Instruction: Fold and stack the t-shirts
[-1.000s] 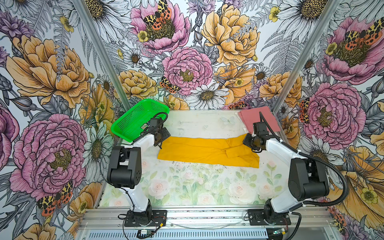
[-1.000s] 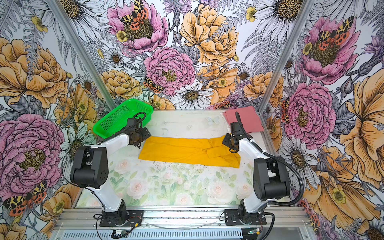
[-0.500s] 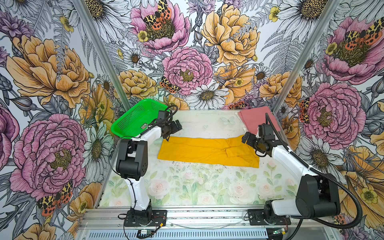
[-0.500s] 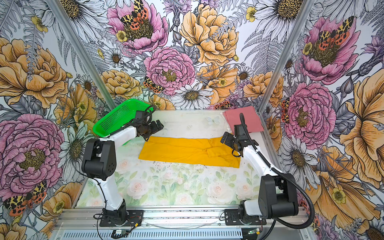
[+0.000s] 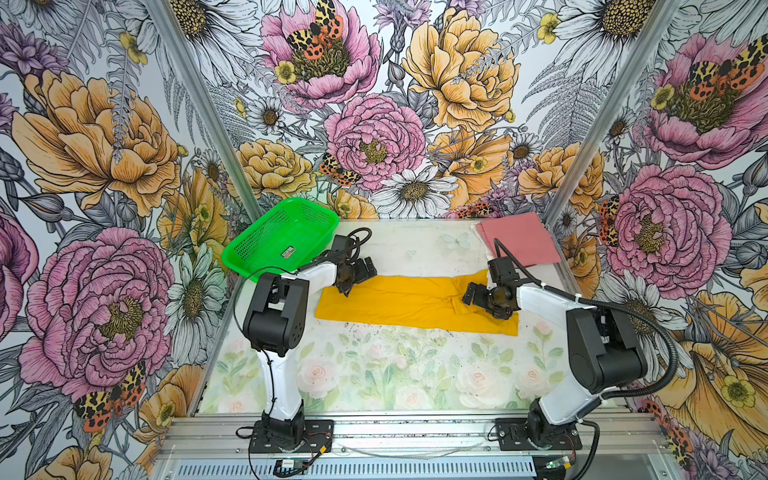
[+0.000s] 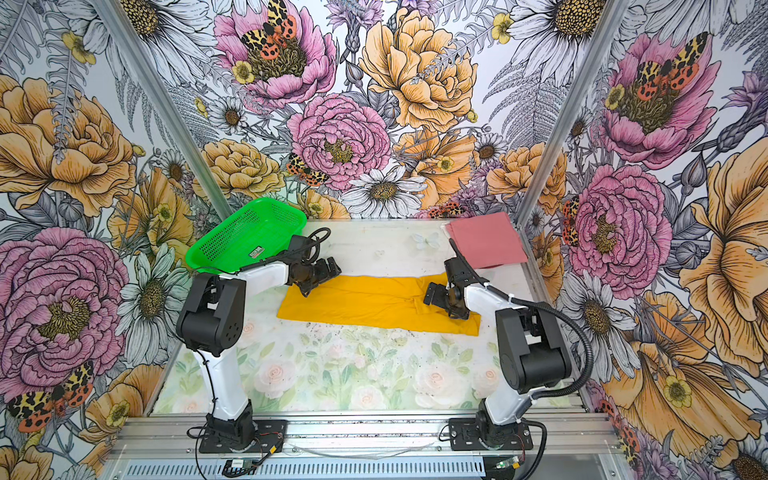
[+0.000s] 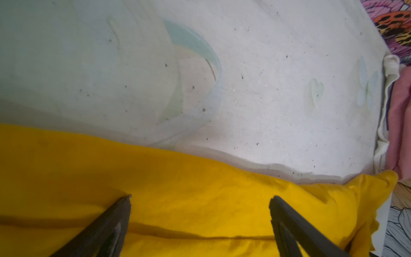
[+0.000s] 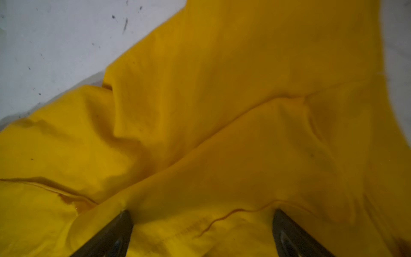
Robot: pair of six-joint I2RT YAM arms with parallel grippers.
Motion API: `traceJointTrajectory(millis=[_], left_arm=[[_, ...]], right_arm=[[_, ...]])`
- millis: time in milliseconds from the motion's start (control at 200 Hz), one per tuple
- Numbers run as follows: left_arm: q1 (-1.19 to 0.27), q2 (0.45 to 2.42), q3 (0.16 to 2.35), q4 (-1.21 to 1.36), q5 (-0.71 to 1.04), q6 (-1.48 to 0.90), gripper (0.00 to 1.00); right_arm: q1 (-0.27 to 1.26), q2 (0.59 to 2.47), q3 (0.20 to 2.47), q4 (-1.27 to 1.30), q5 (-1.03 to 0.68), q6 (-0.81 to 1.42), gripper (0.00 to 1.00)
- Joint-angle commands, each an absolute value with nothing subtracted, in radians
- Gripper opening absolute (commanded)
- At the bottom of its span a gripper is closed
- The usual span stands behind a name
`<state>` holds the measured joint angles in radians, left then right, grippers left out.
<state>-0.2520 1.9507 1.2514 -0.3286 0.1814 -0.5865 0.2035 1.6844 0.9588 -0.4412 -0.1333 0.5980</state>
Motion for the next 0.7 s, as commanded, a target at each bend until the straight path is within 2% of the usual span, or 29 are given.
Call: traceJointTrajectory(millis=[0,200,340,565,695], left_arm=[[-0.240,1.892,1.135,-0.347,0.109,-0.633,0.99],[-0.262,1.689,0.857,-0.319,0.060,-0.683,0.99],[-0.337,1.566,0.685,-0.302,0.052,-0.747,0.99],[-0.625,1.375,0.531,-0.302,-0.017,-0.968,0.99],[-0.744,1.341,0.529,-0.290,-0.016,-1.042,0.99]], right_arm=[[0.256,1.789,1.022,-0.423,-0.185,0.633,0.99],[0.329,1.963,1.201,-0.427,-0.195,0.668,0.99],[0.340,2.109,1.358,-0.428,-0.228,0.692,1.00],[0.365,2.277,1.651,-0.457,-0.283,0.677,0.99],[0.365,2.427,1.951,-0.588,-0.360,0.596,0.99]])
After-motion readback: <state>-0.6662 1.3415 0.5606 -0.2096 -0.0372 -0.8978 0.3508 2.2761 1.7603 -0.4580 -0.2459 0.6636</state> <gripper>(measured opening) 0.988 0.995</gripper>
